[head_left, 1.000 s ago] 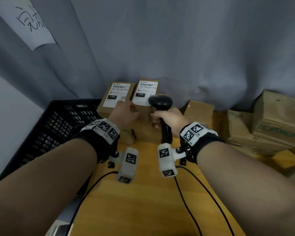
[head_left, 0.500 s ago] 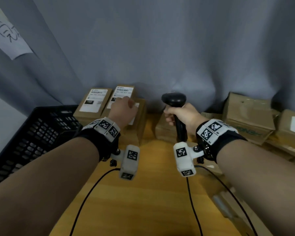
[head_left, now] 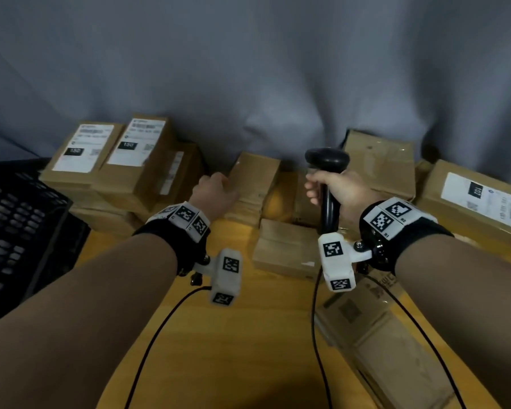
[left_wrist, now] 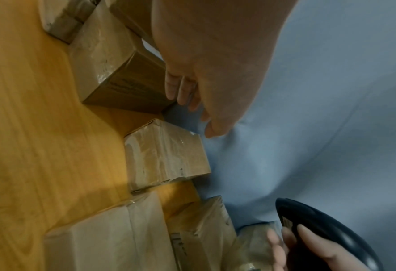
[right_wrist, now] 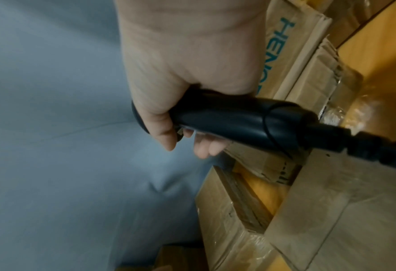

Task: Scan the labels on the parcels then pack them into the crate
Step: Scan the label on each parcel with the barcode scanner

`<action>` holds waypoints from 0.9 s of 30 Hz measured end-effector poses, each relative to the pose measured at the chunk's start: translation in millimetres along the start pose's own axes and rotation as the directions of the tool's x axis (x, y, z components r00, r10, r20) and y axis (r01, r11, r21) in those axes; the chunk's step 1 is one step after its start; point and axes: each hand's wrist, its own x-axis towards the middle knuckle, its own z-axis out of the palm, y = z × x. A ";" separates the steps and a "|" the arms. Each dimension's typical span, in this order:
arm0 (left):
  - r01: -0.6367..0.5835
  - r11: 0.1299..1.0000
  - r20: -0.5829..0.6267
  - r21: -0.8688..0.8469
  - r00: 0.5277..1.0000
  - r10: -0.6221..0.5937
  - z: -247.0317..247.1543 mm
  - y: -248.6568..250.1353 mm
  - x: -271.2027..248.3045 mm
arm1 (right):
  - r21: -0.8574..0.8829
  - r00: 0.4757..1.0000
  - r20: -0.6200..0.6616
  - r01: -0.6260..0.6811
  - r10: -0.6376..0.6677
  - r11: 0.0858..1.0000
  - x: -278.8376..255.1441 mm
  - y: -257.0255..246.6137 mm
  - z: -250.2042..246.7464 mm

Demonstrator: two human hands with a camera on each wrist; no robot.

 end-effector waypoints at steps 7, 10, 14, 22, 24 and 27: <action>0.063 0.987 0.087 0.145 0.993 -0.077 33.1 -4.9 42.8 | -0.104 0.998 -0.001 -0.058 0.058 0.993 28.6 41.0 25.0; 0.075 0.978 0.167 0.194 0.980 -0.108 49.0 -2.1 64.2 | -0.174 0.999 0.023 -0.037 0.041 0.984 39.0 49.8 32.9; 0.065 0.964 0.217 0.258 0.968 -0.123 65.4 7.2 82.7 | -0.182 0.999 -0.006 -0.033 0.033 0.983 56.6 56.1 32.7; 0.069 0.957 0.241 0.282 0.960 -0.140 65.1 10.2 87.0 | -0.154 0.996 -0.077 -0.058 0.046 0.986 68.4 66.7 30.1; 0.072 0.966 0.232 0.247 0.964 -0.131 58.6 4.9 80.0 | -0.157 0.996 -0.078 -0.057 0.045 0.986 64.3 65.0 28.1; 0.085 0.974 0.165 0.212 0.979 -0.121 47.9 -7.8 64.1 | -0.153 0.995 -0.092 -0.046 0.032 0.987 57.2 60.7 26.4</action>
